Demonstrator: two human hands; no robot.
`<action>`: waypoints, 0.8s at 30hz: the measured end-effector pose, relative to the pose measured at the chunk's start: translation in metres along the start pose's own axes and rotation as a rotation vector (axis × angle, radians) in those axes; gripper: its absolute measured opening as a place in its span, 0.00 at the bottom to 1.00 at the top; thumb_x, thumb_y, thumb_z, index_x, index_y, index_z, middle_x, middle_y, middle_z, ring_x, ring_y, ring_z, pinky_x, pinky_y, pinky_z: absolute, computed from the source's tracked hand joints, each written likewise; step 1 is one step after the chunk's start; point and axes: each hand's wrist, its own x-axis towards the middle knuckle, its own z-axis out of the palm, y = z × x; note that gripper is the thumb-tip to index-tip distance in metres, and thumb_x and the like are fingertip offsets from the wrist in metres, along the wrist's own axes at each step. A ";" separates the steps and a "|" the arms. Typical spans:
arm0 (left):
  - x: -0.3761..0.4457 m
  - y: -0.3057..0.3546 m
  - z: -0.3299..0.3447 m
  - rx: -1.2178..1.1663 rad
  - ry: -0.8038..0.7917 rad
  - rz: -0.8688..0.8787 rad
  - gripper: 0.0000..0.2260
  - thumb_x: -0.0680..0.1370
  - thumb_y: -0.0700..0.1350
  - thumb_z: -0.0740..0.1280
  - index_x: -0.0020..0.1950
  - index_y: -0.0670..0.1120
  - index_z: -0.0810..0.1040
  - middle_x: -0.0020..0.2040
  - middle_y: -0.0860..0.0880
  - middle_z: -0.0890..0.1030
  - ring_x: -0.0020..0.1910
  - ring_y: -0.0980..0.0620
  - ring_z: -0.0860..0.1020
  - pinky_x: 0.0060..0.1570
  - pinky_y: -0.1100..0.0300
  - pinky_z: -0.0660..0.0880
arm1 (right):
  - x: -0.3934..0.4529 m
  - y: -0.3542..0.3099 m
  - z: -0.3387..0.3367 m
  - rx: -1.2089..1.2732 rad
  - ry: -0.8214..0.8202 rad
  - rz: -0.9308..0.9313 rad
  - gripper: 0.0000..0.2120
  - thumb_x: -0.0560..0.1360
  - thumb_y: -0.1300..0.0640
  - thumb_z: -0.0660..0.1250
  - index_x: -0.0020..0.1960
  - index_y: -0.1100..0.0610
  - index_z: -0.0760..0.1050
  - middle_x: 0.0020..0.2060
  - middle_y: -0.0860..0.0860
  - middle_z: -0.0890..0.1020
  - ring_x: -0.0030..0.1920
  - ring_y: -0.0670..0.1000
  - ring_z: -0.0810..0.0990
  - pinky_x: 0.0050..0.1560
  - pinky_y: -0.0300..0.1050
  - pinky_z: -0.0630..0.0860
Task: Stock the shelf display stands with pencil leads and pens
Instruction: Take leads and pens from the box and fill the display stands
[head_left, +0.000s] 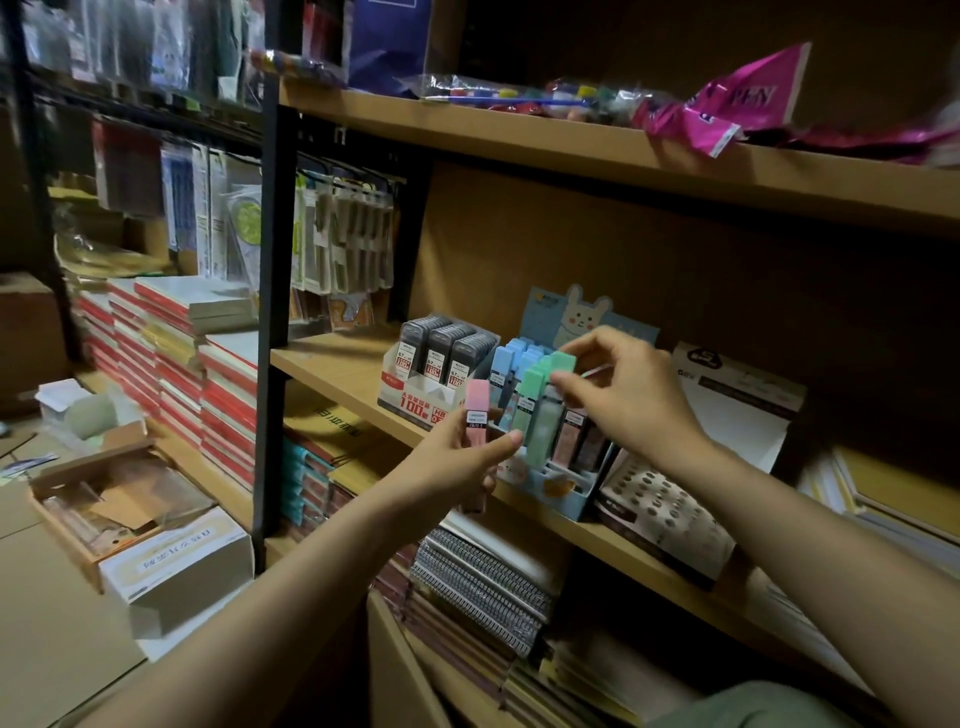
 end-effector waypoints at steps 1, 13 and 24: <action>-0.001 0.000 -0.001 -0.046 -0.008 -0.024 0.13 0.77 0.41 0.68 0.61 0.50 0.73 0.41 0.50 0.78 0.34 0.56 0.76 0.35 0.62 0.73 | 0.001 0.002 -0.003 -0.034 0.028 -0.013 0.07 0.73 0.55 0.74 0.49 0.51 0.78 0.41 0.44 0.82 0.40 0.43 0.82 0.40 0.38 0.80; 0.000 -0.006 -0.011 -0.168 0.068 -0.062 0.12 0.77 0.31 0.63 0.56 0.44 0.78 0.54 0.42 0.80 0.51 0.46 0.83 0.51 0.52 0.80 | -0.007 0.015 0.014 -0.134 0.066 -0.040 0.07 0.75 0.57 0.72 0.49 0.55 0.75 0.43 0.48 0.78 0.42 0.47 0.77 0.39 0.39 0.74; 0.006 -0.018 -0.005 -0.050 0.138 0.030 0.13 0.73 0.33 0.70 0.56 0.44 0.81 0.52 0.43 0.84 0.51 0.44 0.83 0.51 0.49 0.81 | 0.000 0.020 0.027 -0.373 0.065 -0.100 0.12 0.70 0.55 0.76 0.51 0.59 0.82 0.47 0.53 0.80 0.45 0.52 0.79 0.45 0.42 0.73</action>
